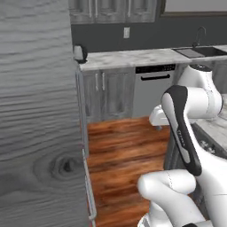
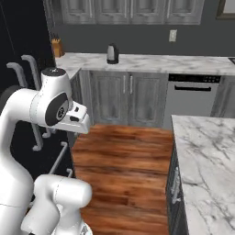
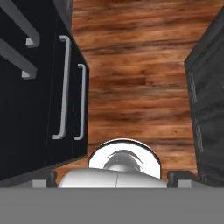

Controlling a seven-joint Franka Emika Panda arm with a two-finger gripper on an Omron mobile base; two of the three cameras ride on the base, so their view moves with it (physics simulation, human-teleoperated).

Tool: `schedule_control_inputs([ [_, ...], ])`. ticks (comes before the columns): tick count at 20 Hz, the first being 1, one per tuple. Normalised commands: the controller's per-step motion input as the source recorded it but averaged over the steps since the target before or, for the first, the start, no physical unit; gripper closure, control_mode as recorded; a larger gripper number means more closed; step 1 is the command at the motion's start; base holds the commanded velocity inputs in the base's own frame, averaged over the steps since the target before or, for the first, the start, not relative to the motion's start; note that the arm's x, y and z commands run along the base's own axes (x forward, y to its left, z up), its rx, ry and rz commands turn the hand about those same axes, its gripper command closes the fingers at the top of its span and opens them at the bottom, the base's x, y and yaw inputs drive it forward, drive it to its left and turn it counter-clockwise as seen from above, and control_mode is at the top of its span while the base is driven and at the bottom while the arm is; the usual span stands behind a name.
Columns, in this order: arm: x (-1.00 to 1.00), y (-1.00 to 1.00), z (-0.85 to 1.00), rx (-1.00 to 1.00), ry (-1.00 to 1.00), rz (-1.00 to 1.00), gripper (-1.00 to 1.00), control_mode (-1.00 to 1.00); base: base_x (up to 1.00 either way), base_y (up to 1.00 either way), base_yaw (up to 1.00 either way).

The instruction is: Navigate to the microwave.

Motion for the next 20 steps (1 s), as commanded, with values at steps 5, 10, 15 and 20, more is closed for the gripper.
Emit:
schedule_control_inputs([
  [5, 0.00, 0.00, 0.00, 0.00, 0.00, 0.00, -1.00, 1.00, 1.00, -0.04, 0.00],
  [10, 0.00, 0.00, 0.00, 0.00, 0.00, 0.00, -1.00, 1.00, 1.00, 0.00, 0.00],
  [15, 0.00, 0.00, 0.00, 0.00, 0.00, 0.00, -1.00, 1.00, 1.00, 0.00, 0.00],
  [20, 0.00, 0.00, 0.00, 0.00, 0.00, 0.00, -1.00, 1.00, 1.00, 0.00, 0.00],
])
